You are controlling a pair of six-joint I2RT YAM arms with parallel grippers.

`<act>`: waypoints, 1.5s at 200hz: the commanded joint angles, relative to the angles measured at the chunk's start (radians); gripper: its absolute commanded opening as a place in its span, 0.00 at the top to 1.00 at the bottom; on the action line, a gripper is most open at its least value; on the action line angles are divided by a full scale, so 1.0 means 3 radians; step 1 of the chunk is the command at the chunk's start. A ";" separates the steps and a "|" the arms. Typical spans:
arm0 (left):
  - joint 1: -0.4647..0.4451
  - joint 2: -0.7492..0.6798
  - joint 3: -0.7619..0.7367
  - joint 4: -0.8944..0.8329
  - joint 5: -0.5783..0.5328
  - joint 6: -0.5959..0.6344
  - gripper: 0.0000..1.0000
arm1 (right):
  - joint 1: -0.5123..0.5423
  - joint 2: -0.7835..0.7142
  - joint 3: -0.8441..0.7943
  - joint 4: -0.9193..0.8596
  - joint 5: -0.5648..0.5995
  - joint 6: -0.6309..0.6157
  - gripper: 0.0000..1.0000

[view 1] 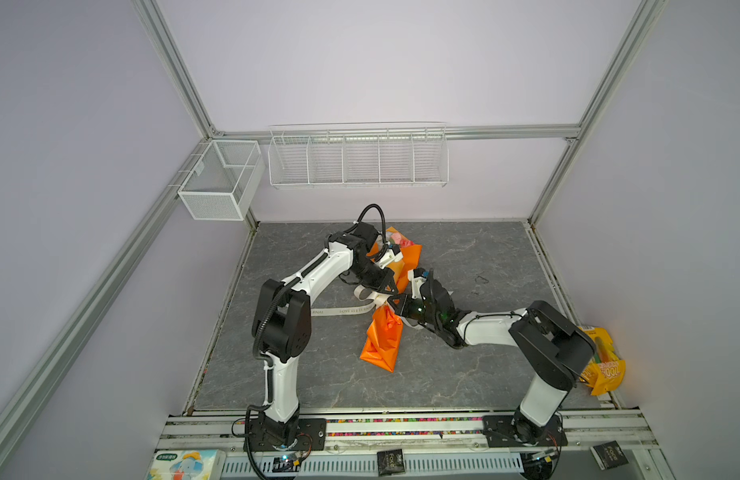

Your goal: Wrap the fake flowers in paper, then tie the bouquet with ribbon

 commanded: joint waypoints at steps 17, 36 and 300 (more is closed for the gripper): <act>0.0018 -0.0031 0.0075 -0.0074 0.0131 0.0010 0.89 | -0.0030 0.0224 0.0063 0.0671 0.0176 0.0079 0.93; 0.0028 -0.0036 0.0050 -0.0021 0.0125 -0.0018 0.89 | -0.0025 0.0323 0.0094 0.0838 0.0138 0.0096 0.93; 0.0639 -0.0736 -0.0875 0.1223 0.0517 -0.0624 0.67 | -0.0128 0.0890 -0.0028 0.2104 0.0449 -0.0650 0.93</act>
